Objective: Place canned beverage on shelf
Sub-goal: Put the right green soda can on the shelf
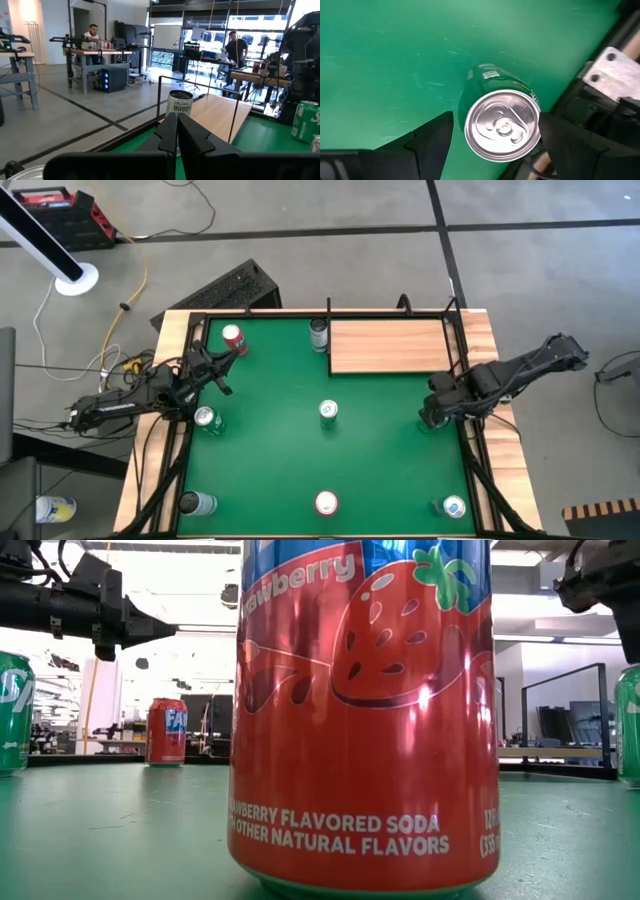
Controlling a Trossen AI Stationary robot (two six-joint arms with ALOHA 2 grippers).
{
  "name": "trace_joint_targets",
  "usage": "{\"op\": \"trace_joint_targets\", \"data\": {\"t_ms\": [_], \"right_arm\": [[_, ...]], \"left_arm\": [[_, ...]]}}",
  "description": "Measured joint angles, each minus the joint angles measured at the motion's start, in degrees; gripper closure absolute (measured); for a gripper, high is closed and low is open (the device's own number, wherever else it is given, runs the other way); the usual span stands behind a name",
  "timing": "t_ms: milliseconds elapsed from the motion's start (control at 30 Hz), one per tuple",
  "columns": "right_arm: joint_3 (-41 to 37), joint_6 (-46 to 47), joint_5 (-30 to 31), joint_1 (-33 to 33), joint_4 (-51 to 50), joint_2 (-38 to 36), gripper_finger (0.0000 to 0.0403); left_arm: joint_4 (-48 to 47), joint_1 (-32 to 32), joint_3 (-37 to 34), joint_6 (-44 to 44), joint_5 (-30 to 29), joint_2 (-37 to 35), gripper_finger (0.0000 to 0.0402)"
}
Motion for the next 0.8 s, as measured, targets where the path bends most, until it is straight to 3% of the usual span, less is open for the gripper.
{"op": "trace_joint_targets", "data": {"t_ms": [800], "right_arm": [[3.18, -1.44, -1.44, 0.02, -3.07, 0.69, 0.0085]], "left_arm": [[0.0, 0.01, 0.0, 0.04, 0.0, 0.0, 0.0402]]}}
